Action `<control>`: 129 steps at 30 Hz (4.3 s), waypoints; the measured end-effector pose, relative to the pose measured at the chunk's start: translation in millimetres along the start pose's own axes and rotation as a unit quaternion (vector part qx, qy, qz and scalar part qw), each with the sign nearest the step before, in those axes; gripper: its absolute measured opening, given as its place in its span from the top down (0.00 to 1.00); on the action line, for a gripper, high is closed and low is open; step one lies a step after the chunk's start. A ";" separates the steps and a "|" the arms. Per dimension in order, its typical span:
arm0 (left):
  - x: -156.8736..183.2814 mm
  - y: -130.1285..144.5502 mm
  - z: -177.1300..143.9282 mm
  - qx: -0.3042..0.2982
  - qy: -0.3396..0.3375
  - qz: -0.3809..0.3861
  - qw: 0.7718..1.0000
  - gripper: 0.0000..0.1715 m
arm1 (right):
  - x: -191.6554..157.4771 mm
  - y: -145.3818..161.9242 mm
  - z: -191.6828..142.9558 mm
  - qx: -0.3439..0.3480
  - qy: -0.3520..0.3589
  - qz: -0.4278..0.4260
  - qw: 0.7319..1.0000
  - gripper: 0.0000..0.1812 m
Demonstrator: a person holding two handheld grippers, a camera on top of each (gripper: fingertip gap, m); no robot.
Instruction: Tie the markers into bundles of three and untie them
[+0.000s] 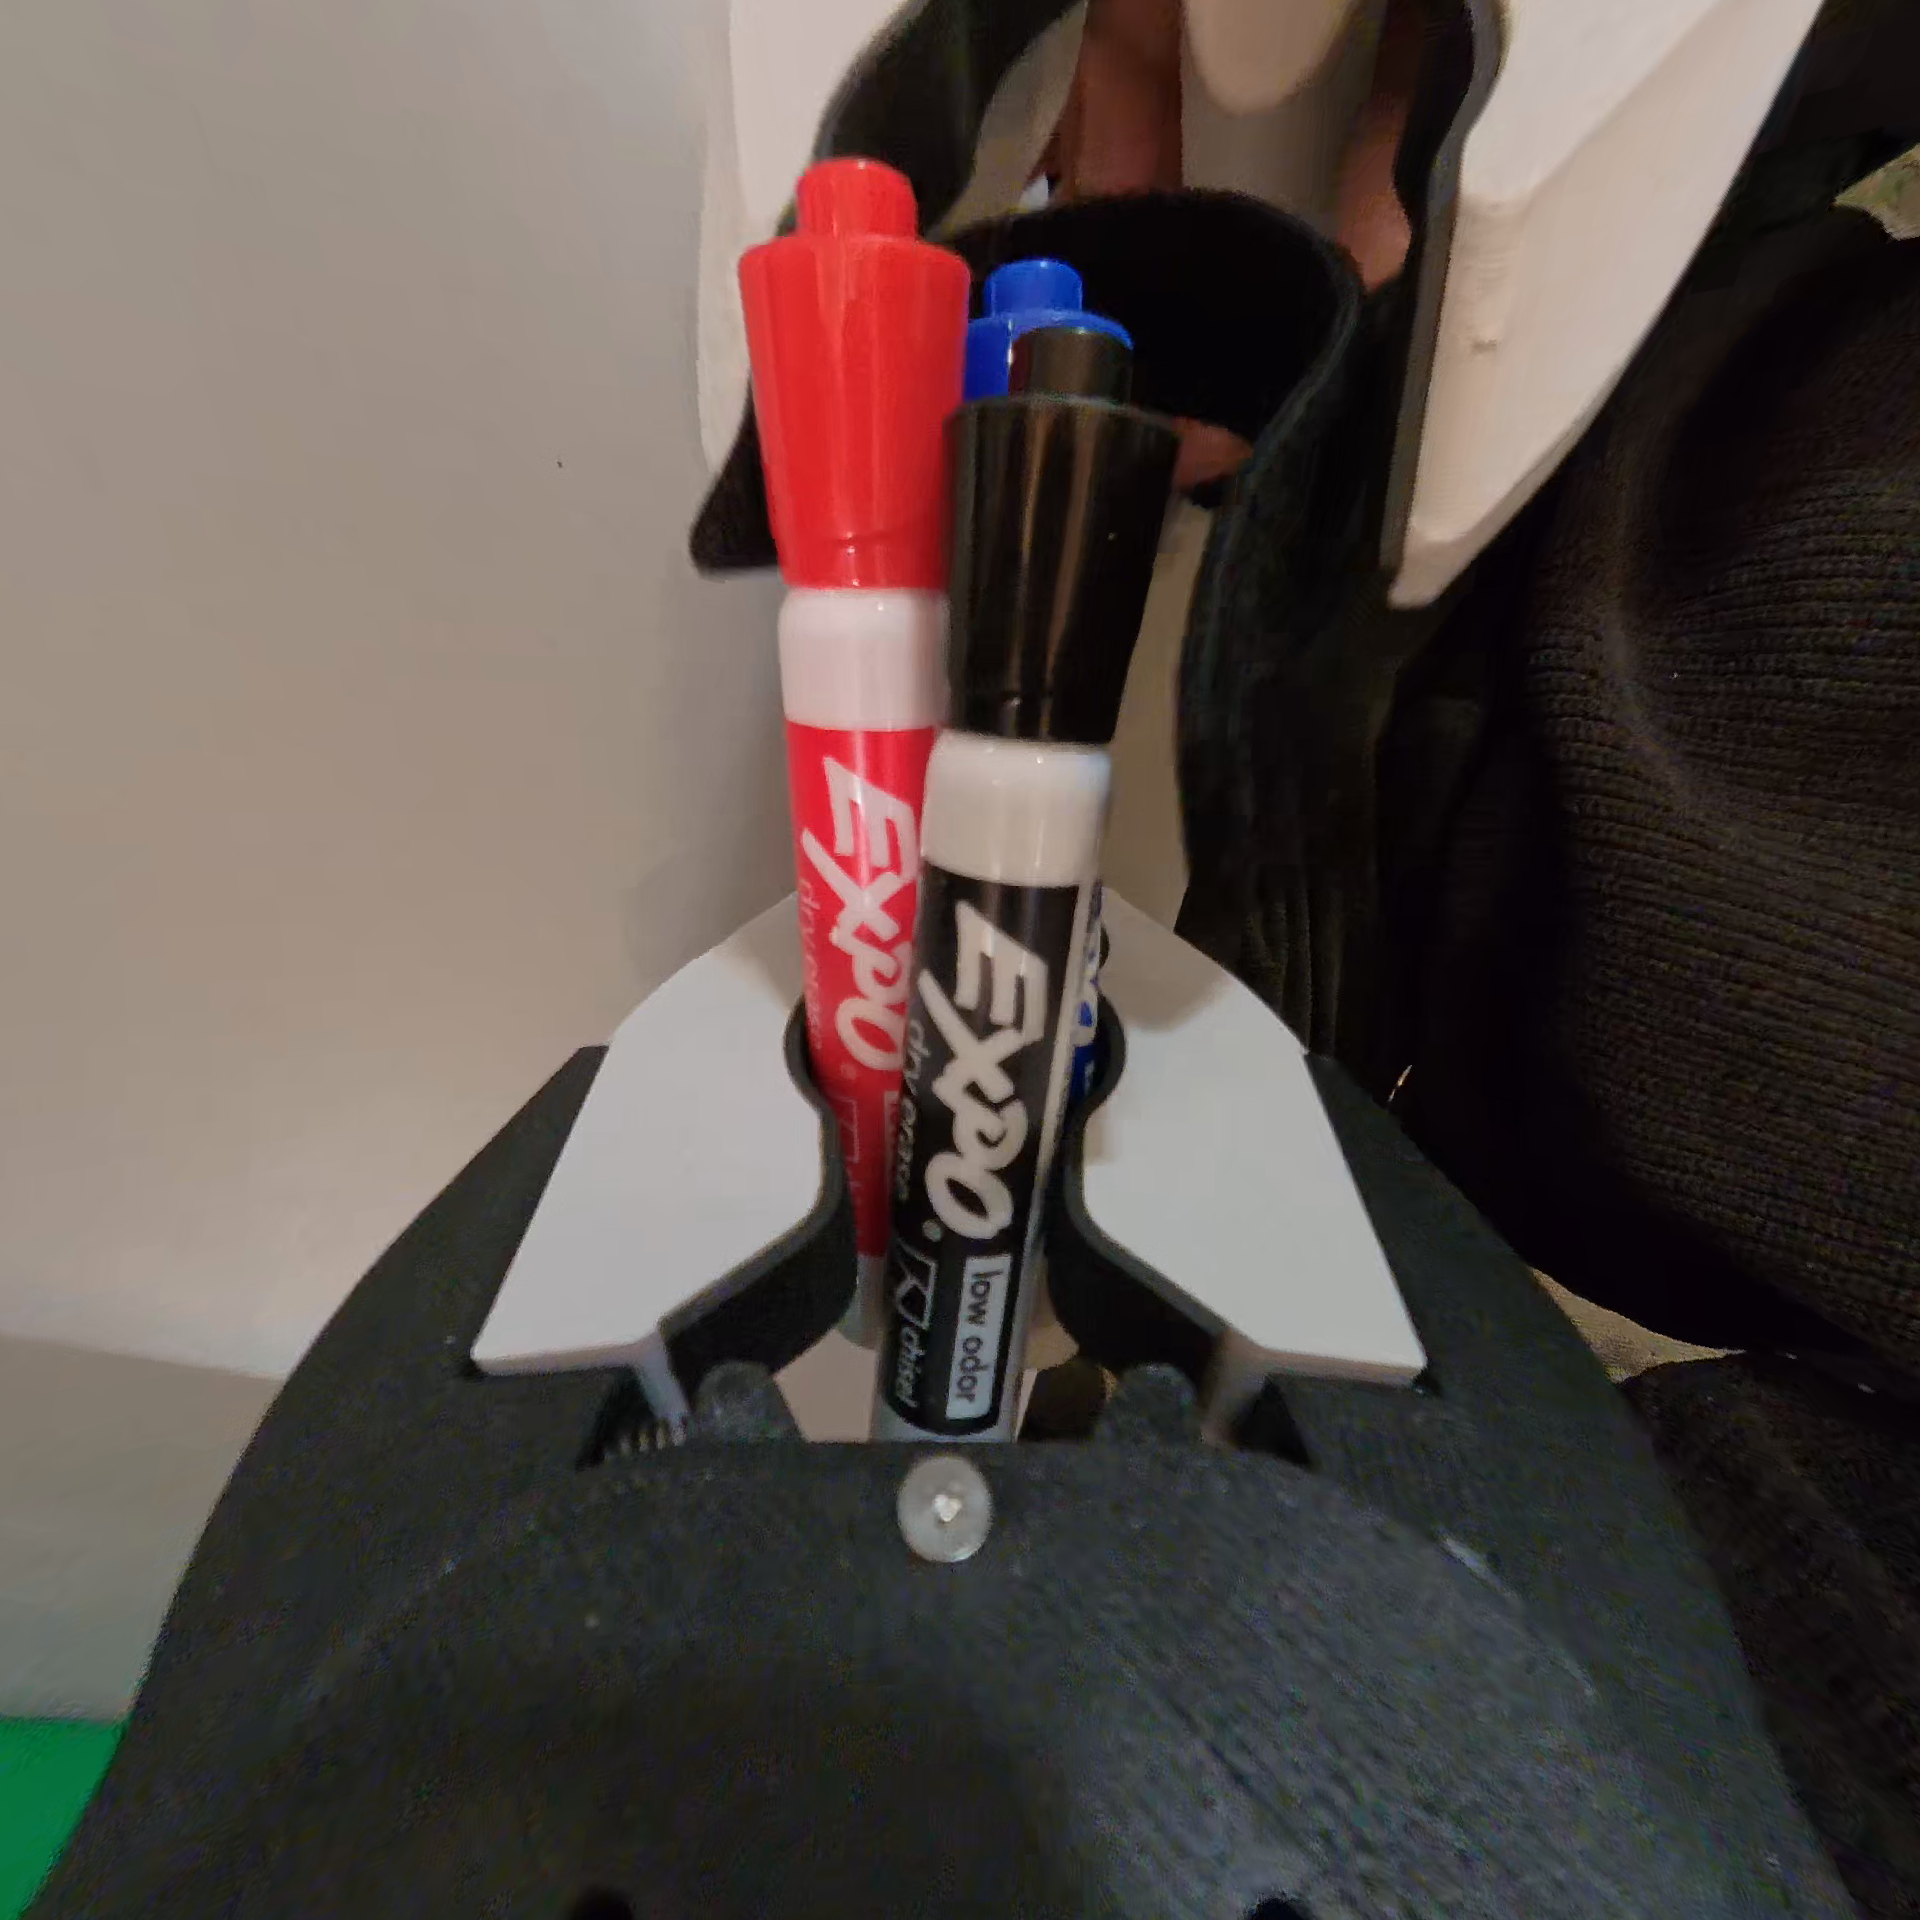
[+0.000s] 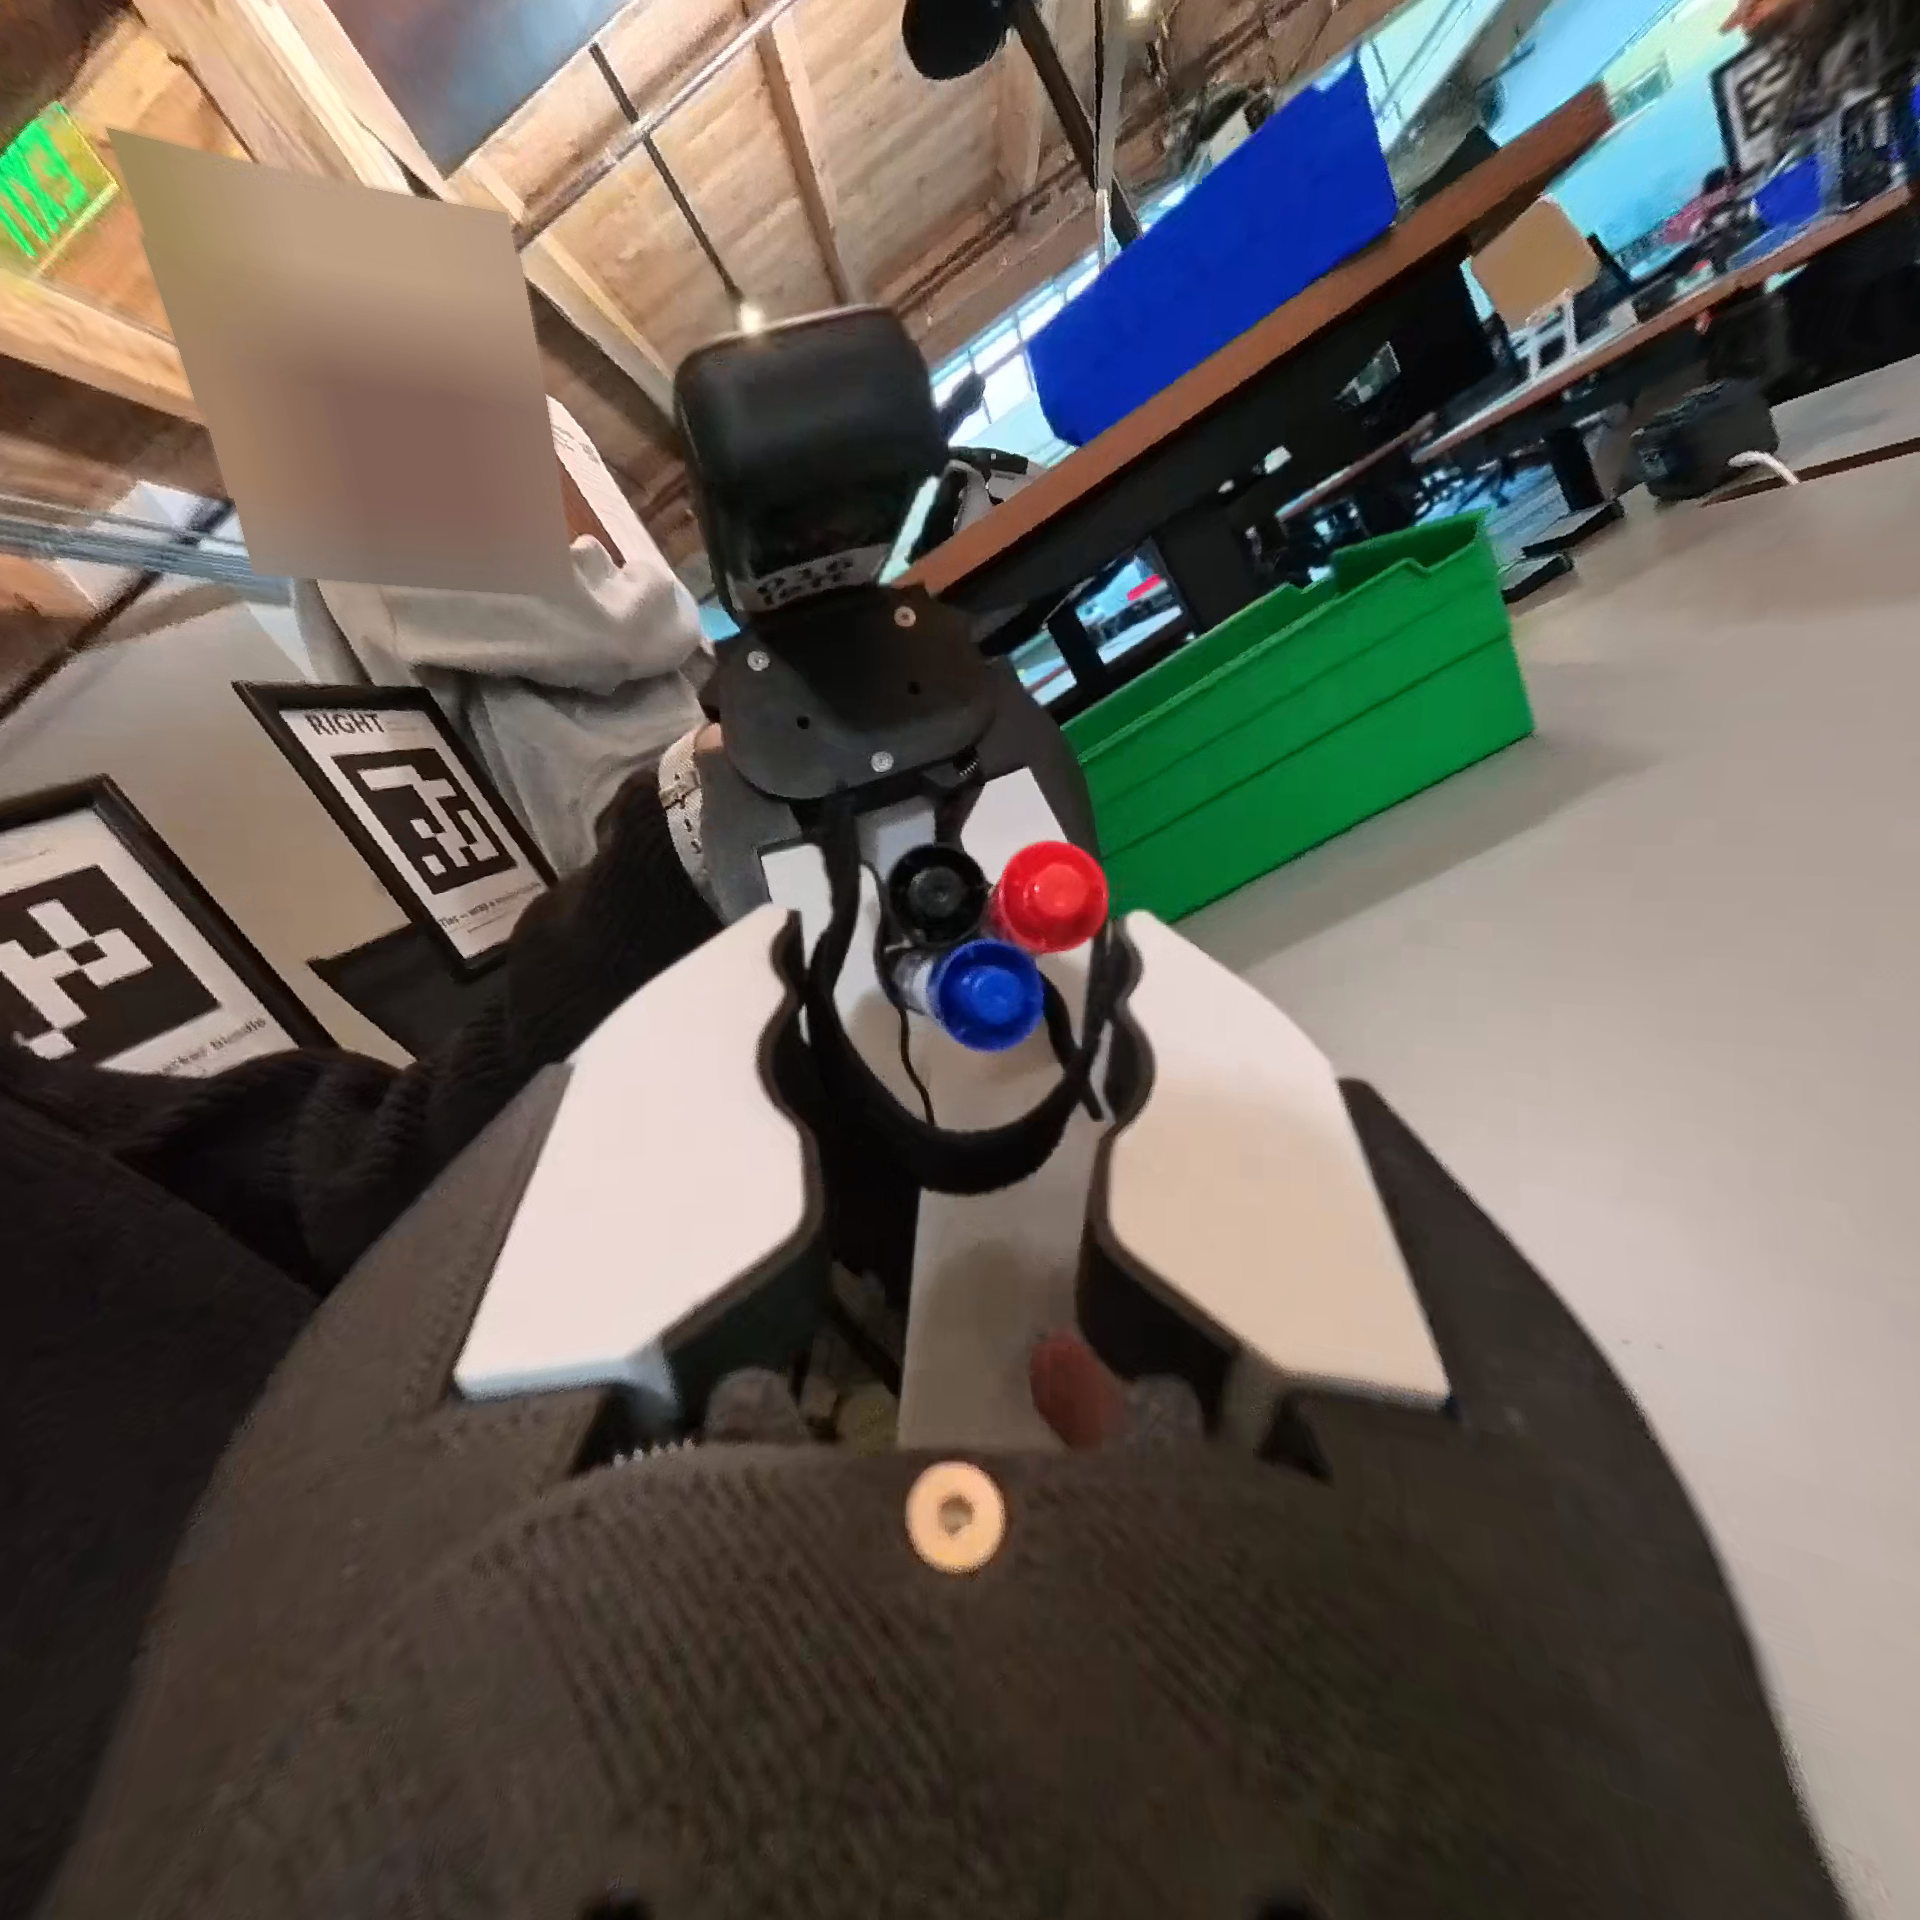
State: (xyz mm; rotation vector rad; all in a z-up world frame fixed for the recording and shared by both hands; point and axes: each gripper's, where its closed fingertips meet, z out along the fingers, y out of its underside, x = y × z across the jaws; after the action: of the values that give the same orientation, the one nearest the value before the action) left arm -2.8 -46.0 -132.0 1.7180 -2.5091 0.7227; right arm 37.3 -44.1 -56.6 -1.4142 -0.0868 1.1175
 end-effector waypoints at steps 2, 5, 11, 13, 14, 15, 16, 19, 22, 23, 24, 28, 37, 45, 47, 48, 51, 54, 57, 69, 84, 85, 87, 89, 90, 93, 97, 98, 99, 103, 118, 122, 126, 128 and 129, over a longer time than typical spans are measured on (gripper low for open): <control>2.0 -1.0 1.5 -0.005 0.002 0.000 1.000 0.74 | -0.5 3.7 4.2 0.018 -0.001 0.024 1.000 0.69; 5.7 -0.8 4.3 -0.017 0.005 0.001 1.000 0.74 | -1.0 5.2 8.1 0.050 0.003 0.044 0.998 0.72; 5.8 5.1 11.1 -0.048 0.003 -0.006 0.999 0.74 | 5.1 12.9 9.0 0.024 0.008 0.067 0.997 0.75; 4.5 8.1 13.9 -0.058 0.002 -0.010 0.998 0.74 | 7.9 18.2 8.8 -0.016 0.010 0.062 0.998 0.76; 4.8 9.9 15.6 -0.064 0.004 -0.011 0.998 0.74 | 8.3 20.9 8.7 -0.038 0.009 0.062 0.997 0.76; 4.7 11.5 17.4 -0.071 0.003 -0.011 0.997 0.74 | 8.3 23.5 8.0 -0.060 0.007 0.063 0.996 0.76; 4.2 12.7 19.1 -0.077 0.001 -0.011 0.997 0.74 | 8.7 26.0 7.1 -0.081 0.007 0.064 0.995 0.76; 3.5 14.6 24.1 -0.093 -0.003 -0.010 0.996 0.74 | 10.8 34.5 2.3 -0.145 0.008 0.062 0.987 0.76; 3.4 15.7 28.1 -0.104 -0.005 -0.010 0.995 0.74 | 11.7 39.0 -2.4 -0.184 0.006 0.069 0.981 0.76; 3.2 16.4 29.3 -0.108 -0.007 -0.010 0.994 0.74 | 12.3 40.3 -3.5 -0.193 0.006 0.072 0.979 0.75; 3.4 17.1 30.5 -0.113 -0.007 -0.010 0.994 0.74 | 12.9 41.4 -4.3 -0.199 0.006 0.074 0.977 0.75; 3.2 19.5 35.6 -0.131 -0.012 -0.007 0.991 0.74 | 15.5 44.7 -6.5 -0.209 0.009 0.071 0.975 0.75; 3.3 22.7 39.2 -0.149 -0.018 -0.003 0.989 0.74 | 15.3 49.1 -9.6 -0.224 -0.001 0.084 0.971 0.76; 6.2 21.9 44.0 -0.163 -0.022 0.007 0.986 0.74 | 11.3 51.7 -16.4 -0.258 -0.018 0.116 0.959 0.76; 6.2 23.1 44.5 -0.168 -0.022 0.008 0.986 0.74 | 11.4 52.2 -16.2 -0.260 -0.016 0.102 0.960 0.76; 6.5 23.4 44.8 -0.169 -0.022 0.010 0.985 0.74 | 10.9 53.3 -16.7 -0.264 -0.018 0.098 0.959 0.76; 7.3 22.9 46.5 -0.172 -0.021 0.013 0.985 0.74 | 10.1 55.0 -19.1 -0.276 -0.021 0.092 0.957 0.76; 8.2 22.6 48.1 -0.174 -0.019 0.013 0.985 0.74 | 10.0 55.2 -21.0 -0.279 -0.024 0.097 0.955 0.76; 8.7 22.0 48.8 -0.175 -0.021 0.017 0.984 0.74 | 8.5 55.9 -22.2 -0.280 -0.033 0.117 0.952 0.77; 9.1 -7.6 44.1 -0.069 0.000 0.033 0.997 0.75 | 8.5 11.5 -16.0 -0.109 -0.067 0.125 0.984 0.84; -14.7 9.2 39.4 -0.061 -0.015 -0.003 0.998 0.75 | 56.4 -26.9 -62.9 -0.161 0.122 -0.045 0.978 0.77; -16.2 10.7 38.9 -0.061 -0.016 -0.006 0.998 0.75 | 62.9 -18.7 -69.1 -0.197 0.134 -0.057 0.970 0.77; -18.2 14.5 40.6 -0.070 -0.018 -0.008 0.997 0.75 | 75.1 6.9 -82.5 -0.287 0.150 -0.081 0.943 0.78; -17.5 15.4 44.4 -0.076 -0.016 -0.006 0.997 0.75 | 83.9 33.0 -93.6 -0.372 0.158 -0.122 0.907 0.78; -16.7 14.6 45.8 -0.077 -0.015 -0.003 0.997 0.75 | 86.6 43.1 -95.9 -0.401 0.158 -0.147 0.890 0.77; -14.0 11.4 47.0 -0.074 -0.013 0.003 0.997 0.74 | 84.8 66.1 -94.5 -0.459 0.144 -0.193 0.855 0.76; -15.1 12.0 45.5 -0.074 -0.016 0.003 0.997 0.74 | 71.8 82.8 -90.0 -0.490 0.102 -0.266 0.824 0.71; -15.8 12.2 44.6 -0.073 -0.017 0.002 0.997 0.74 | 69.6 85.3 -89.1 -0.494 0.095 -0.278 0.818 0.69; -16.5 12.8 43.5 -0.071 -0.018 0.000 0.997 0.74 | 65.6 88.2 -87.6 -0.496 0.084 -0.281 0.817 0.69; -19.5 15.5 39.7 -0.068 -0.021 -0.007 0.997 0.74 | 54.0 100.2 -79.6 -0.506 0.055 -0.288 0.811 0.60; -31.6 26.1 24.4 -0.052 -0.034 -0.034 0.998 0.74 | 71.6 87.4 -54.6 -0.464 0.136 -0.244 0.841 0.67; -33.6 28.5 24.9 -0.052 -0.034 -0.037 0.997 0.74 | 75.3 76.5 -52.0 -0.431 0.155 -0.196 0.867 0.69; -34.0 29.4 28.8 -0.061 -0.035 -0.036 0.997 0.74 | 92.4 62.8 -52.5 -0.386 0.219 -0.117 0.888 0.97; -33.6 29.9 31.0 -0.066 -0.034 -0.034 0.997 0.74 | 94.5 53.7 -55.9 -0.367 0.230 -0.095 0.896 0.99; -33.6 30.9 31.8 -0.070 -0.034 -0.033 0.996 0.74 | 94.4 48.2 -61.1 -0.366 0.235 -0.083 0.897 0.99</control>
State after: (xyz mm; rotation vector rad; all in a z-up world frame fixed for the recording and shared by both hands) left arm -9.3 -19.7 -180.5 1.7980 -2.4652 0.4791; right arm 99.4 -38.2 -161.8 -2.2714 -0.2997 0.5770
